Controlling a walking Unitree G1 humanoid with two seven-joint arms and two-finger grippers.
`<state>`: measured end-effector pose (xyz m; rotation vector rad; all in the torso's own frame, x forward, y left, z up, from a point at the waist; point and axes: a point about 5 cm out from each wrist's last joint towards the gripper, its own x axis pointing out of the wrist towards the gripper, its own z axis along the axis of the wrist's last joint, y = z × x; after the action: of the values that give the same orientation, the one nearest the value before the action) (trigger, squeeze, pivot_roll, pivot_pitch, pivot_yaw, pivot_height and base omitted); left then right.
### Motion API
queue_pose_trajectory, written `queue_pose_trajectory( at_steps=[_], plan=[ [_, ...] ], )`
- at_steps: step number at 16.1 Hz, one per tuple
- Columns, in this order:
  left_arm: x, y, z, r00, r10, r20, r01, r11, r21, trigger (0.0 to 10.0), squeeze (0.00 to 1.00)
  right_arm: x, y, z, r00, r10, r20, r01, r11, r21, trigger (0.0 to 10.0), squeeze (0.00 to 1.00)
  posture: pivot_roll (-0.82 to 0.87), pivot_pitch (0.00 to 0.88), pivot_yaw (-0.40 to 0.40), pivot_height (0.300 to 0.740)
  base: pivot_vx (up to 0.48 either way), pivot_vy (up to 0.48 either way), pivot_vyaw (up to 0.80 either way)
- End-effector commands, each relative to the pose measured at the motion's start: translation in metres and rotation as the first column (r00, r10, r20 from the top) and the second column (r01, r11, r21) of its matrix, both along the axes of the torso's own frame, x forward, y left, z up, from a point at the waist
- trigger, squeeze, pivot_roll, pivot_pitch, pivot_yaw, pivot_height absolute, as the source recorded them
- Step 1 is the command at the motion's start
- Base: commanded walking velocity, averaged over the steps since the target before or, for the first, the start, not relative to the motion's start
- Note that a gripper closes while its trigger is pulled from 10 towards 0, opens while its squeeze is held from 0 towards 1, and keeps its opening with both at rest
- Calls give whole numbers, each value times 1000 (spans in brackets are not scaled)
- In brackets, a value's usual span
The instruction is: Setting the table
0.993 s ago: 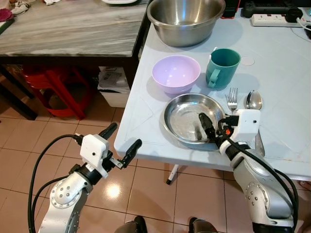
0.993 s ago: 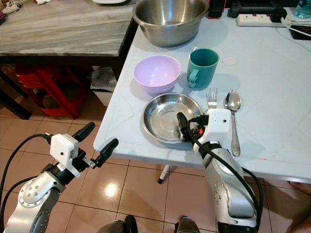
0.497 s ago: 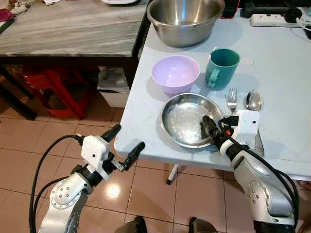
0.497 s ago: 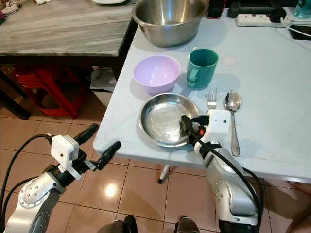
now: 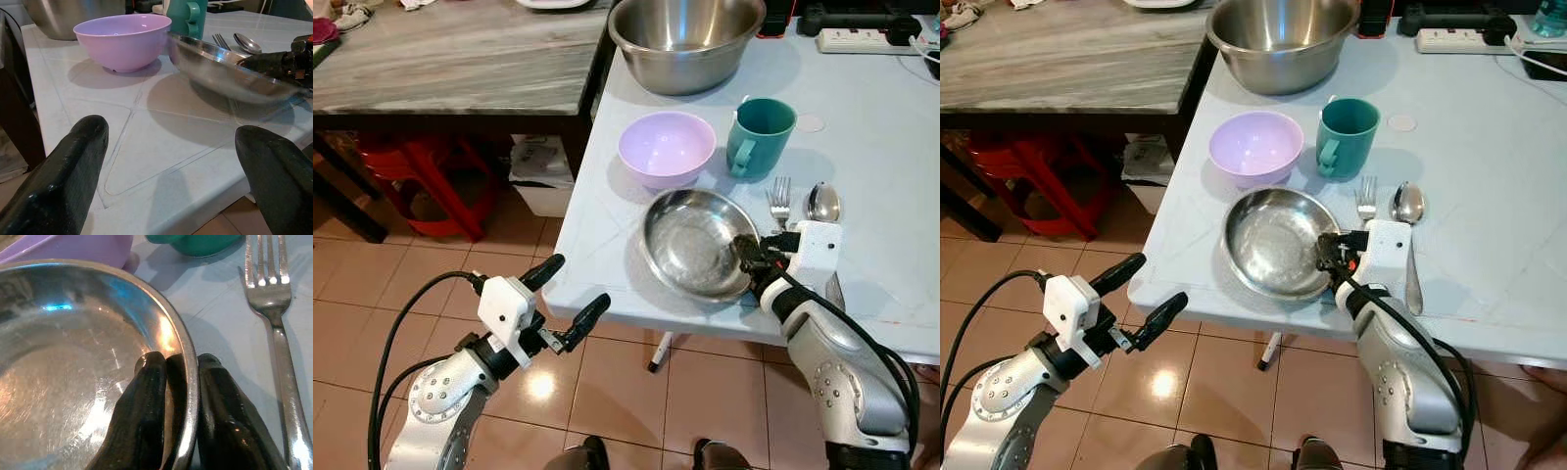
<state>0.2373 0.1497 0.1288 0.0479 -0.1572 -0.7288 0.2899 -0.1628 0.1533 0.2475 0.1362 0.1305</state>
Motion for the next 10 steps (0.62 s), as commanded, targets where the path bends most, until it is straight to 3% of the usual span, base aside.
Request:
queue_pose_trajectory(
  at_steps=[1,10],
  plan=[
    [-1,3,2,1000,0,7,0,1000,13,10000,0,-2,2,-13,997,-3,-79,6,999,35,0,0,-94,231,117,740,0,0,0],
    [2,4,7,999,24,22,-25,999,20,10000,0,-1,5,-17,988,-56,-145,79,984,158,0,0,-88,225,122,740,0,0,0]
  ],
)
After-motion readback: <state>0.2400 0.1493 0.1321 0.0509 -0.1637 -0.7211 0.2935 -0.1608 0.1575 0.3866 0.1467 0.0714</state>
